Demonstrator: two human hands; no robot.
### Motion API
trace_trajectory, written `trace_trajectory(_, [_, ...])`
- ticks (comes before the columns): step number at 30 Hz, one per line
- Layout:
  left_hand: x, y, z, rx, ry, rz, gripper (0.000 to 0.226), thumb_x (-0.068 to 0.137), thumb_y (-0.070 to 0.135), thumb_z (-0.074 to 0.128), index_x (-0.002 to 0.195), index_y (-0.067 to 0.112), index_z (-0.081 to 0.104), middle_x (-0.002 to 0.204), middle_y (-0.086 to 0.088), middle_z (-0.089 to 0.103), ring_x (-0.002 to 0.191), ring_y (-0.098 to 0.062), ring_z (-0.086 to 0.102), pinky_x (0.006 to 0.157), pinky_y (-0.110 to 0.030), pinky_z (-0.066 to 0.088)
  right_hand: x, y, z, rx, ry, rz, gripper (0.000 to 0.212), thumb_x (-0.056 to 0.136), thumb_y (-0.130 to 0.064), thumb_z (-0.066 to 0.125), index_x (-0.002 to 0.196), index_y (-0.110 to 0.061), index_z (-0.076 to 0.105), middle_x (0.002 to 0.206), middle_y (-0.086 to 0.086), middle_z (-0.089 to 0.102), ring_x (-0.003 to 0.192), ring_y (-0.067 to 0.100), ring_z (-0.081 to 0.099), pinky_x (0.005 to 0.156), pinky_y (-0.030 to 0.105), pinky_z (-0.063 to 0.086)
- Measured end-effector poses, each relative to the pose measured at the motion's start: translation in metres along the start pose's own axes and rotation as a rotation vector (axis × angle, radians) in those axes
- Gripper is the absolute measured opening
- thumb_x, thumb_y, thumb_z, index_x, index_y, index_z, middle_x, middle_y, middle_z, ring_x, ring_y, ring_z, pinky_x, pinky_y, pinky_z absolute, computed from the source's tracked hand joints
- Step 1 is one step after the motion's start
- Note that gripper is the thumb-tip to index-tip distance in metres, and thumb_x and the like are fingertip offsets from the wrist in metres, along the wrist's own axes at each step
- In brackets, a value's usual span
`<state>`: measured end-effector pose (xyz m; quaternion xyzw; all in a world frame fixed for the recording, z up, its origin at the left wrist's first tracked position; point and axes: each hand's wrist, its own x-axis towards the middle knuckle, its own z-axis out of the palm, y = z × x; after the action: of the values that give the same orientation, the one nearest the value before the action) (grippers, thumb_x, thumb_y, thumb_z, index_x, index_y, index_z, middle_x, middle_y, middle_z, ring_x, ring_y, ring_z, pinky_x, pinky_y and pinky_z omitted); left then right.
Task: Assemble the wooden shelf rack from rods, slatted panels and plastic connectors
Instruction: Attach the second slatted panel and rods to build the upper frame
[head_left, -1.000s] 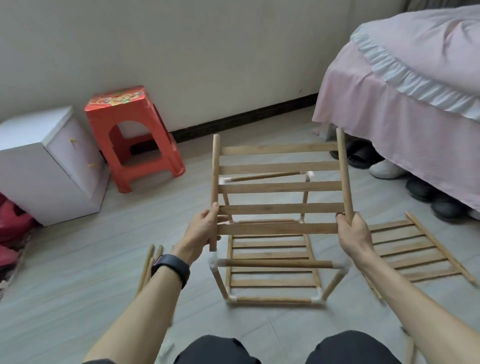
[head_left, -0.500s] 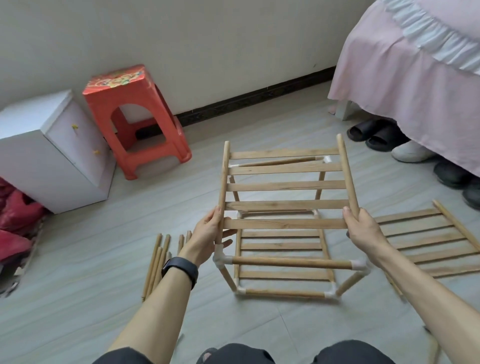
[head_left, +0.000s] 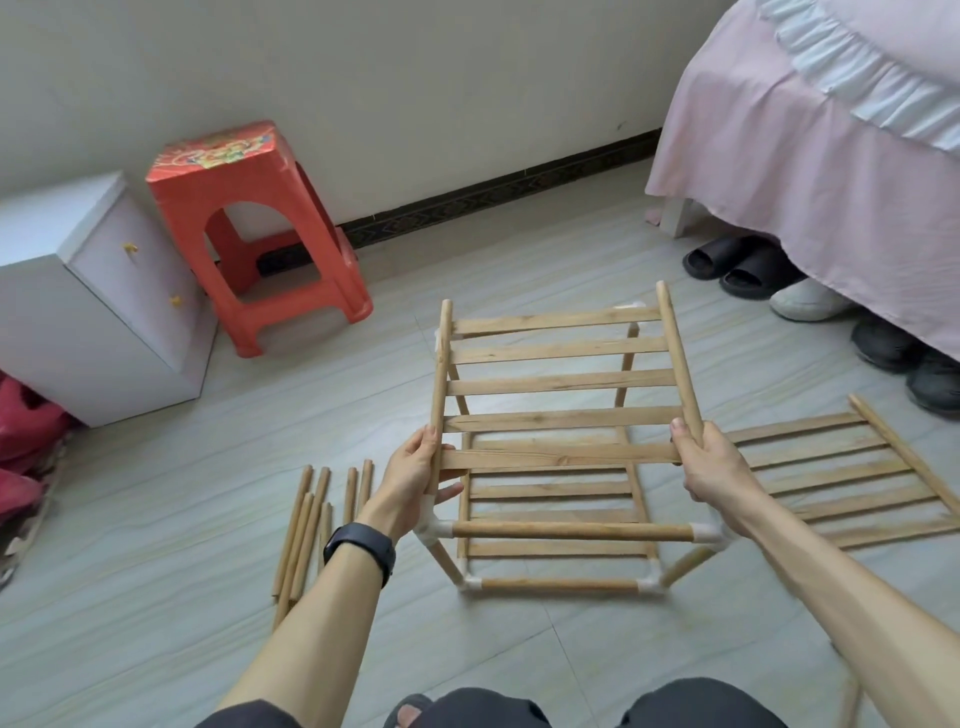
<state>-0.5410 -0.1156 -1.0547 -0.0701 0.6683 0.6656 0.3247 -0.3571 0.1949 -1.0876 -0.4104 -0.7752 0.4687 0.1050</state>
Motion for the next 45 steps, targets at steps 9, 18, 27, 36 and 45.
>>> trace_trajectory(9, [-0.014,-0.019,0.000,0.002,0.152,0.122,0.026,0.103,0.030,0.053,0.116,0.012,0.068,0.092,-0.003,0.068,0.060,-0.020,0.064,0.053,-0.026,0.042,-0.006,0.005,-0.002,-0.033,-0.080,0.018,0.042,0.103,-0.053,0.040,0.093,-0.014,0.052,0.086,0.007,0.050,0.078,0.022,0.049,0.073,0.040,0.041])
trace_trajectory(18, [-0.020,-0.029,-0.006,-0.059,0.164,0.117,0.029,0.104,0.011,0.049,0.130,0.016,0.063,0.097,-0.007,0.066,0.056,-0.015,0.051,0.048,-0.026,0.038,-0.018,0.003,0.000,-0.199,-0.026,-0.043,0.043,0.102,-0.055,0.037,0.107,-0.017,0.056,0.101,0.009,0.063,0.097,0.032,0.058,0.081,0.042,0.045])
trace_trajectory(27, [-0.020,-0.035,-0.007,-0.121,0.284,0.111,0.018,0.098,0.017,0.053,0.114,0.013,0.060,0.093,-0.010,0.064,0.048,-0.018,0.048,0.046,-0.029,0.040,-0.020,-0.001,-0.002,-0.216,-0.004,-0.074,0.036,0.103,-0.049,0.043,0.107,-0.018,0.062,0.105,0.010,0.065,0.104,0.035,0.058,0.083,0.042,0.044])
trace_trajectory(36, [-0.038,-0.042,-0.005,0.200,0.226,0.296,0.052,0.092,0.033,0.064,0.139,0.028,0.042,0.113,0.000,0.064,0.052,-0.018,0.065,0.067,-0.036,0.052,-0.021,-0.003,-0.004,-0.168,0.018,-0.006,0.033,0.097,-0.050,0.053,0.090,-0.019,0.065,0.092,0.009,0.071,0.084,0.029,0.068,0.074,0.039,0.050])
trace_trajectory(45, [-0.038,-0.052,0.004,0.562,0.299,0.483,0.024,0.098,0.053,0.051,0.118,0.045,0.060,0.108,0.002,0.064,0.101,-0.025,0.065,0.087,-0.049,0.055,-0.031,0.000,-0.021,0.534,-0.111,0.270,0.039,0.093,-0.047,0.059,0.095,-0.013,0.077,0.095,0.008,0.075,0.051,0.016,0.057,0.045,0.028,0.044])
